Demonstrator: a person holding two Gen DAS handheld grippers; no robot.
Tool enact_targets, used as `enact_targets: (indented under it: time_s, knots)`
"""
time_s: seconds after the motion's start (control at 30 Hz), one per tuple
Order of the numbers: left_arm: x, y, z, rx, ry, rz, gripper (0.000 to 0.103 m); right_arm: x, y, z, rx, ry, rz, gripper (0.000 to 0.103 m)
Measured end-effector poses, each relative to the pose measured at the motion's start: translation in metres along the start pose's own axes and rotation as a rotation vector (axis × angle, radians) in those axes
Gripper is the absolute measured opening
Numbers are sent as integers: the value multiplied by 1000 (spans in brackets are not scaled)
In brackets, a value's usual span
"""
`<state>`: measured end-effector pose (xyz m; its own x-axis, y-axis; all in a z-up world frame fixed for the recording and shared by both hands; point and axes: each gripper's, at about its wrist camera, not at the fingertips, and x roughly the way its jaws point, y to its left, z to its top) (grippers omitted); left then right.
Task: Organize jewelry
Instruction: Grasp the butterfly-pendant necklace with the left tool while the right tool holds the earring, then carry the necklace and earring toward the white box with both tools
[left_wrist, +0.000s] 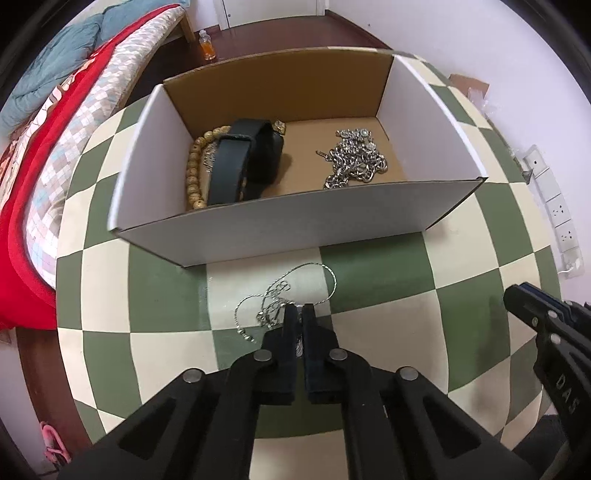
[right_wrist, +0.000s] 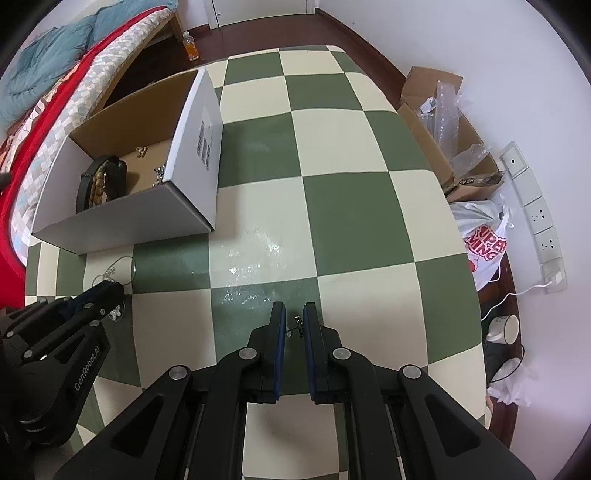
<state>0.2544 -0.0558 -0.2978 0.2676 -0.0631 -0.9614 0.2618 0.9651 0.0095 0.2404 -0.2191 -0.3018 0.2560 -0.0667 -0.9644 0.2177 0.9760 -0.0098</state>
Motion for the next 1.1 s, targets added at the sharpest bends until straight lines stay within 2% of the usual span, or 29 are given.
enact_targets:
  time_s: [0.23, 0.47, 0.6, 0.67, 0.7, 0.77, 0.8, 0.83, 0.9, 1.03, 1.07, 1.1]
  knots:
    - [-41, 35, -16, -87, -38, -100, 0, -16, -1, 4, 6, -30, 24, 10]
    - [-89, 63, -23, -119, -112, -137, 0, -36, 0, 6, 18, -62, 66, 10]
    - [-80, 76, -12, -191, -78, -222, 2, -43, 2, 8, 23, -70, 82, 10]
    - [-62, 73, -8, -195, -41, -197, 6, -43, 3, 8, 26, -67, 89, 10]
    - [-49, 68, -6, -183, -10, -175, 12, -42, 3, 8, 28, -63, 92, 10]
    - [-28, 60, -4, -161, 27, -134, 46, -40, 4, 6, 30, -57, 89, 10]
    - [-20, 55, -3, -154, 42, -127, 75, -39, 4, 5, 31, -54, 90, 10]
    - [-12, 51, -2, -152, 54, -128, 82, -38, 4, 4, 31, -51, 89, 10]
    - [-2, 41, -1, -135, 69, -118, 82, -35, 3, 3, 32, -49, 85, 10]
    - [15, 18, 0, -67, 102, -40, 82, -31, -3, 4, 44, -45, 79, 10]
    - [17, 13, -1, -49, 98, -6, 82, -30, -4, 4, 48, -42, 78, 10]
    - [17, 10, -1, -39, 81, -3, 82, -29, -6, 4, 49, -41, 74, 10]
